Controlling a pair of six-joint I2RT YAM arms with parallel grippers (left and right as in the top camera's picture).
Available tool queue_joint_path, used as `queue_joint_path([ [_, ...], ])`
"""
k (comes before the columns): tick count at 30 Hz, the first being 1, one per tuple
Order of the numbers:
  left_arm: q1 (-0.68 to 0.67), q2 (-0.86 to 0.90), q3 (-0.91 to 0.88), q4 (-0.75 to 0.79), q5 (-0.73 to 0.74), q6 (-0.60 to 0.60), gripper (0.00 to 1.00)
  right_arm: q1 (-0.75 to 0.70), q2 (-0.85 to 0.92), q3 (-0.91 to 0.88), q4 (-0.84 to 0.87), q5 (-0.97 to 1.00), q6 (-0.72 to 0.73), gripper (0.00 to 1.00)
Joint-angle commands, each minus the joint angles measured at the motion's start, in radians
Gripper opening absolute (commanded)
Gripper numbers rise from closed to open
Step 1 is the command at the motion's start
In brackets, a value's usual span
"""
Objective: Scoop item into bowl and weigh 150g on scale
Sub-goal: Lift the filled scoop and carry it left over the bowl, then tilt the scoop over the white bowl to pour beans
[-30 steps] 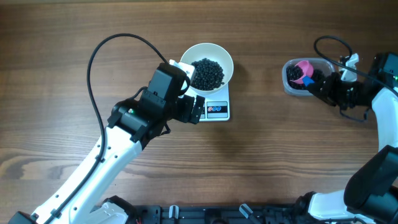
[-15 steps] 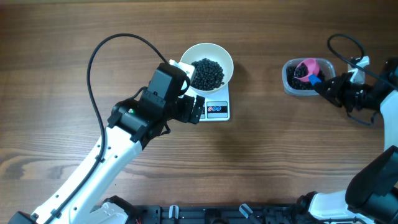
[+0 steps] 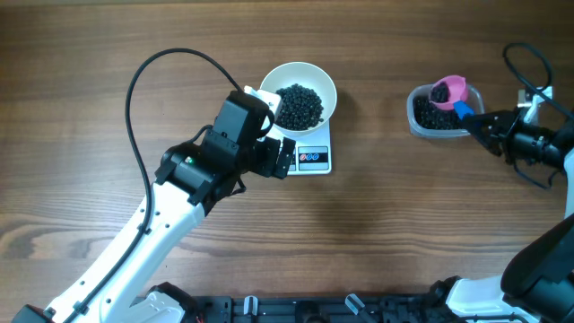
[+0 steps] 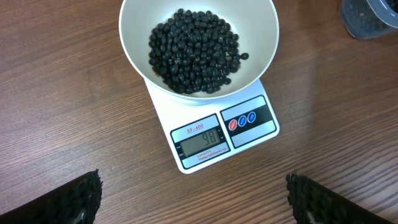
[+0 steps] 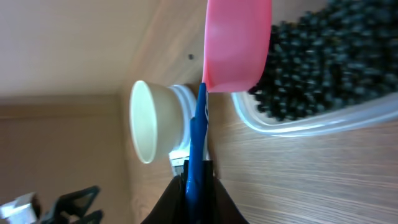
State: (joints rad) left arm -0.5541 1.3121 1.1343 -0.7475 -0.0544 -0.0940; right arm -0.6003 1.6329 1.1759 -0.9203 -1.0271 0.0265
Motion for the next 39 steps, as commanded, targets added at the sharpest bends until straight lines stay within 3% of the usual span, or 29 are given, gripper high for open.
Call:
queue_joint_path([
  [1, 0.002, 0.008, 0.014, 0.002, 0.008, 0.011, 1.0, -0.003, 0.013, 0.006, 0.0, -0.187, 0.0, 0.04],
  [13, 0.002, 0.008, 0.014, 0.002, 0.008, 0.011, 1.0, 0.048, 0.013, 0.006, 0.0, -0.415, 0.029, 0.04],
  [26, 0.002, 0.008, 0.014, 0.002, 0.008, 0.011, 1.0, 0.347, 0.013, 0.006, 0.165, -0.41, 0.116, 0.04],
  [39, 0.002, 0.008, 0.014, 0.002, 0.008, 0.011, 1.0, 0.568, 0.01, 0.007, 0.416, -0.108, 0.13, 0.04],
])
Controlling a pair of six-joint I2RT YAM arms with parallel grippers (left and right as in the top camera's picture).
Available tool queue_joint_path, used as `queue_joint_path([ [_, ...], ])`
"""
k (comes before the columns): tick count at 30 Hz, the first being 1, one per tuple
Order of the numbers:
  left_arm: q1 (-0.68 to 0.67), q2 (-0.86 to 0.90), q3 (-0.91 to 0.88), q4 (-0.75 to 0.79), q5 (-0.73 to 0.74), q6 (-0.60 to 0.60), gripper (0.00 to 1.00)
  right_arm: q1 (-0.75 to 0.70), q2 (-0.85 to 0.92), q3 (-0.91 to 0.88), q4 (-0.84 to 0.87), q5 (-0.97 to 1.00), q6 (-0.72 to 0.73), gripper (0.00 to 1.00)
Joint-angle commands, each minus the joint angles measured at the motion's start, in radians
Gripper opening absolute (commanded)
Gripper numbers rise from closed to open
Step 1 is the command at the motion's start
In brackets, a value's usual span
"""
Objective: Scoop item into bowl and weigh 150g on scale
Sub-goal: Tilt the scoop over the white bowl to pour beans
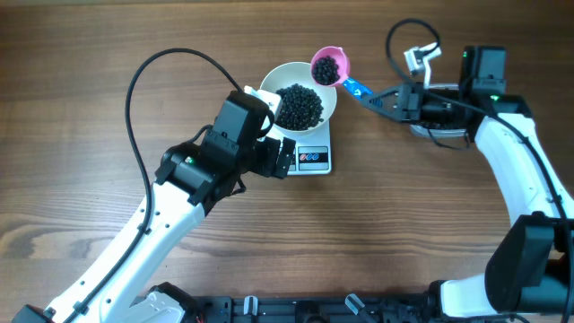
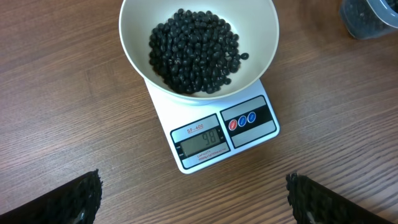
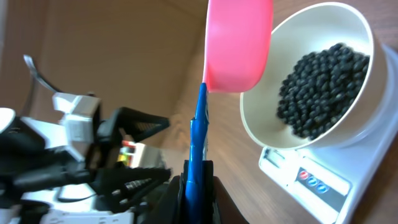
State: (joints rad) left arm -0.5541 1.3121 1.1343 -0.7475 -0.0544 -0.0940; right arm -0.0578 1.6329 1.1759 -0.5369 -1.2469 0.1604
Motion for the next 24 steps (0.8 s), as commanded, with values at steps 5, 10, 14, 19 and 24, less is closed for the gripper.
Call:
queue_joint_path([
  [5, 0.002, 0.007, 0.014, 0.002, 0.008, 0.011, 1.0, 0.067, -0.016, 0.008, 0.084, 0.213, -0.061, 0.04],
  [10, 0.002, 0.007, 0.014, 0.002, 0.008, 0.011, 1.0, 0.123, -0.055, 0.008, 0.084, 0.359, -0.141, 0.04],
  [14, 0.002, 0.008, 0.014, 0.002, 0.008, 0.012, 1.0, 0.178, -0.074, 0.008, 0.084, 0.483, -0.22, 0.04],
  [19, 0.002, 0.008, 0.014, 0.002, 0.008, 0.011, 1.0, 0.246, -0.074, 0.008, 0.081, 0.61, -0.315, 0.04],
  [24, 0.002, 0.008, 0.014, 0.002, 0.008, 0.011, 1.0, 0.282, -0.074, 0.008, 0.08, 0.645, -0.37, 0.04],
])
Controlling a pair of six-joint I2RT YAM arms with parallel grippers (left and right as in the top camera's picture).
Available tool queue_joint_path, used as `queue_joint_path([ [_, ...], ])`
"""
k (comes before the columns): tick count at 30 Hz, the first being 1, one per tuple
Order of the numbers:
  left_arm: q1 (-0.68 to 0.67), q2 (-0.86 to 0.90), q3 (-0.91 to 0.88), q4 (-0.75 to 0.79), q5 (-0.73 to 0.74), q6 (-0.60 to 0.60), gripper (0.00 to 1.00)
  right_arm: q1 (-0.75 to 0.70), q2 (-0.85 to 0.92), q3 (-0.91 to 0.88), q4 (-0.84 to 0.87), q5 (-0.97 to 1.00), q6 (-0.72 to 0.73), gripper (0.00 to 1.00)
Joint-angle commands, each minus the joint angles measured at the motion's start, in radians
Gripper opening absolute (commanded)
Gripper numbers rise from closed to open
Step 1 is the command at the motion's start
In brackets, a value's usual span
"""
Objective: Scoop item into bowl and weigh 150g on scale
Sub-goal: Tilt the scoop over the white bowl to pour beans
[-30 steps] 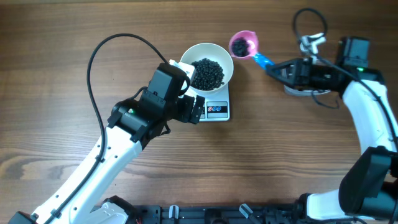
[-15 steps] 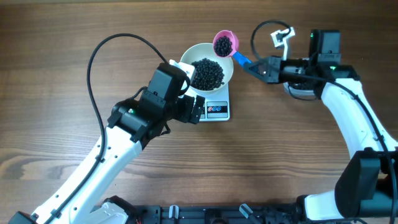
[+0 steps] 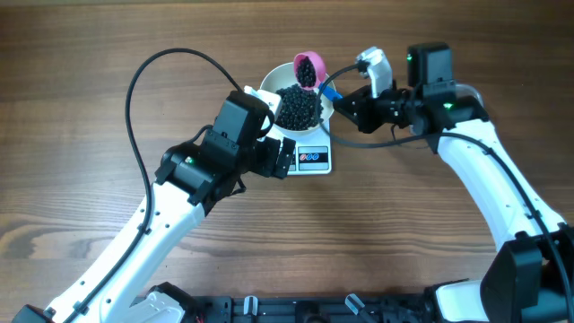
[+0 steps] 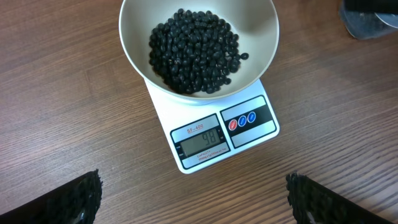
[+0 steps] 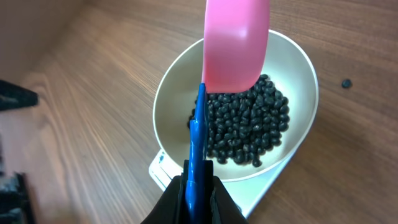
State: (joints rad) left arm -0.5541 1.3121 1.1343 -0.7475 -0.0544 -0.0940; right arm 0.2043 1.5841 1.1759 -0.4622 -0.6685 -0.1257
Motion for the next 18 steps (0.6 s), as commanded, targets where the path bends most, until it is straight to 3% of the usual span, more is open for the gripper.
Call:
queue_joint_path([
  [1, 0.002, 0.007, 0.014, 0.002, 0.008, 0.011, 1.0, 0.024, -0.025, 0.008, 0.006, 0.067, -0.085, 0.04],
  [9, 0.002, 0.008, 0.014, 0.002, 0.008, 0.011, 1.0, 0.045, -0.025, 0.008, -0.005, 0.089, -0.216, 0.04],
  [18, 0.002, 0.008, 0.014, 0.002, 0.008, 0.011, 1.0, 0.051, -0.025, 0.008, -0.002, 0.13, -0.214, 0.04],
])
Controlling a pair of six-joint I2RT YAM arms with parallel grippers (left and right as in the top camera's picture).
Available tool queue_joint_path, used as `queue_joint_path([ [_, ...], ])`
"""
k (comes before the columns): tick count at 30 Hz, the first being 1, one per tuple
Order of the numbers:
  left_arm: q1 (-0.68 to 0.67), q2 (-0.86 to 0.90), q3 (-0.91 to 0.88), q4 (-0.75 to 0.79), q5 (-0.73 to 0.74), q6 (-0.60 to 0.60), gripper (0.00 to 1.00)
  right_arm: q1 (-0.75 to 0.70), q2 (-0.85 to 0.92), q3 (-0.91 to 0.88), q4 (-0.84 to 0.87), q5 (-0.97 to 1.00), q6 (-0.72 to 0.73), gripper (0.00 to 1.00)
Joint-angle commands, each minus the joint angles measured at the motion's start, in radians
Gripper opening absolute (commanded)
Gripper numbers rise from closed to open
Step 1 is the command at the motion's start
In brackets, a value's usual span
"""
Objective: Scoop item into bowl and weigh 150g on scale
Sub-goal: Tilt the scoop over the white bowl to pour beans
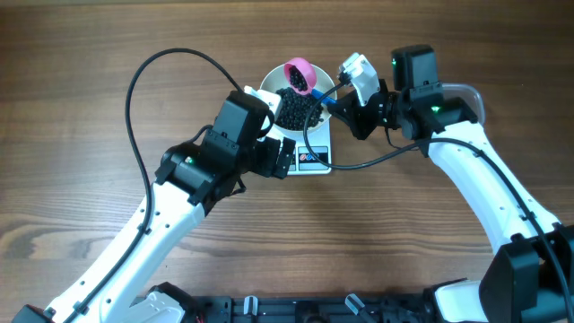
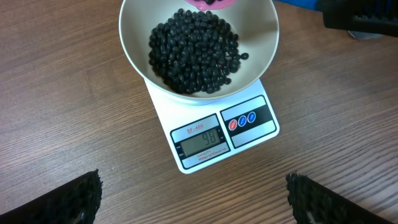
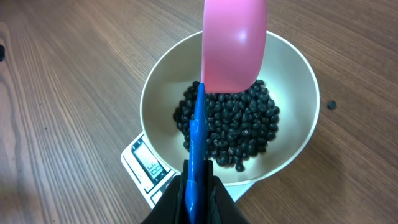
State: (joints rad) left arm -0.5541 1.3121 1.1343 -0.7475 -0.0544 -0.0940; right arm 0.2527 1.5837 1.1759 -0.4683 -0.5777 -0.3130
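Note:
A white bowl [image 1: 273, 90] of black beans [image 2: 194, 50] stands on a small white scale [image 2: 217, 134] whose display reads about 98. My right gripper [image 3: 198, 180] is shut on the blue handle [image 3: 197, 143] of a pink scoop [image 1: 297, 76], which hangs over the bowl with beans in it. In the left wrist view only the scoop's pink edge [image 2: 211, 3] shows at the top. My left gripper [image 2: 193, 199] is open, its fingers wide apart, low over the table just in front of the scale.
A clear plastic container [image 1: 465, 94] sits at the back right, mostly hidden behind my right arm. A loose bean [image 3: 332, 105] lies on the wood beside the bowl. A black cable [image 1: 143, 99] loops over the table's left part.
The right gripper has carried the scoop a little further left, from the bowl's right rim to over the beans. The scale reads the same and the left arm has kept still.
The scoop was first in the container of beans at the right. It then hung loaded near the bowl's far right rim, then over the rim, and now over the bowl's middle. The left gripper has stayed open before the scale, which has read about 98 throughout.

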Motion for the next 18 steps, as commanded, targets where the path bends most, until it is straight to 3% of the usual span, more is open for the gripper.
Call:
queue_joint_path([
  [1, 0.002, 0.008, 0.014, 0.002, 0.008, 0.011, 1.0, 0.003, -0.024, 0.008, 0.004, 0.063, -0.027, 0.04],
  [8, 0.002, 0.008, 0.014, 0.002, 0.008, 0.011, 1.0, 0.003, -0.024, 0.008, -0.002, 0.131, -0.024, 0.04],
  [13, 0.002, 0.008, 0.014, 0.002, 0.008, 0.011, 1.0, 0.021, -0.024, 0.008, -0.056, 0.003, -0.027, 0.04],
  [18, 0.002, 0.008, 0.014, 0.002, 0.008, 0.011, 1.0, 0.023, -0.024, 0.008, -0.061, 0.11, -0.025, 0.04],
])
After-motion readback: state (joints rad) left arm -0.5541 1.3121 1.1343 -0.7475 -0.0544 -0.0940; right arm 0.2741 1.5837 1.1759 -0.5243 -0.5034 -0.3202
